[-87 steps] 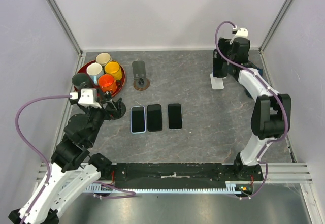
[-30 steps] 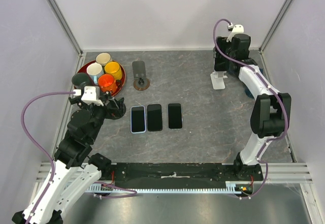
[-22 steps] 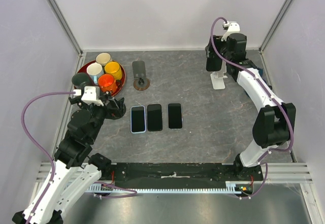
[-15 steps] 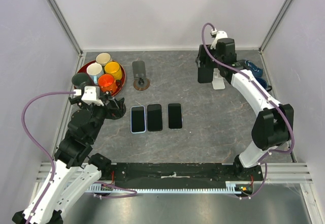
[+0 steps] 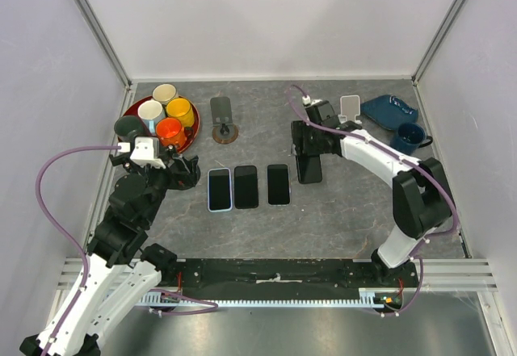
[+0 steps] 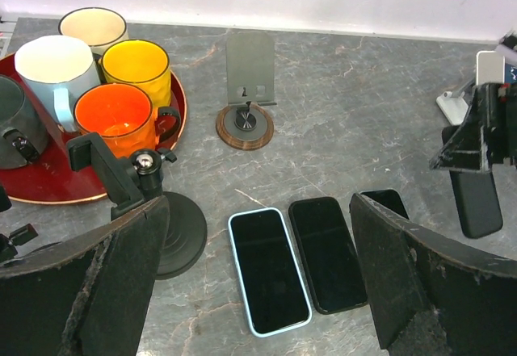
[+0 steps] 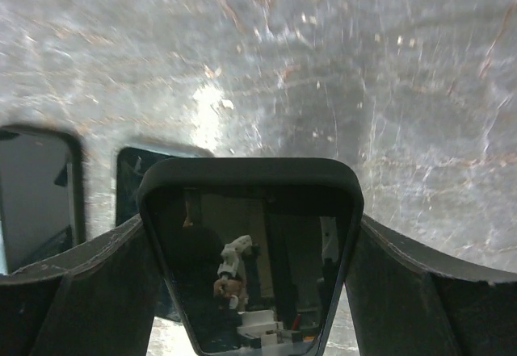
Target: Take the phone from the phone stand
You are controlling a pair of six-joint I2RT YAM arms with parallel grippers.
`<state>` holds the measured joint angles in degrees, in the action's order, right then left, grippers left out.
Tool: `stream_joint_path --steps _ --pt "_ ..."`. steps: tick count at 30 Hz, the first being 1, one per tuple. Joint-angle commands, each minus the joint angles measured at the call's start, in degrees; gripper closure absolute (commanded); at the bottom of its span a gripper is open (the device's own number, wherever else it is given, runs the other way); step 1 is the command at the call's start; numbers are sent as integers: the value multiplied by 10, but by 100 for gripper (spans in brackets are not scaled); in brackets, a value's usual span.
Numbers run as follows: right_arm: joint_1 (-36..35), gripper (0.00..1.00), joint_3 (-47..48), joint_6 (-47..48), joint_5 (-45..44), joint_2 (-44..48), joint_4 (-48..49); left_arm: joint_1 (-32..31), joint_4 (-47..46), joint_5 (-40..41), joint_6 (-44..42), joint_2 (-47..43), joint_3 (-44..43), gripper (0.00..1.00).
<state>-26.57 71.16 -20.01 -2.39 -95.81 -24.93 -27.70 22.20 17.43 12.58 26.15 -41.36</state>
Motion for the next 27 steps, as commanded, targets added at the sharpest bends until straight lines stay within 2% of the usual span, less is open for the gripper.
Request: stream_joint_path --steps 1,12,27 --pt "-9 44 -22 -42 -34 -16 22 4 -13 -2 15 0 2 2" --pt "-15 44 -48 -58 -54 -68 44 4 -10 -2 16 0 2 2" --pt "-35 40 -77 -74 -56 -75 38 4 -11 -5 16 4 2 2"
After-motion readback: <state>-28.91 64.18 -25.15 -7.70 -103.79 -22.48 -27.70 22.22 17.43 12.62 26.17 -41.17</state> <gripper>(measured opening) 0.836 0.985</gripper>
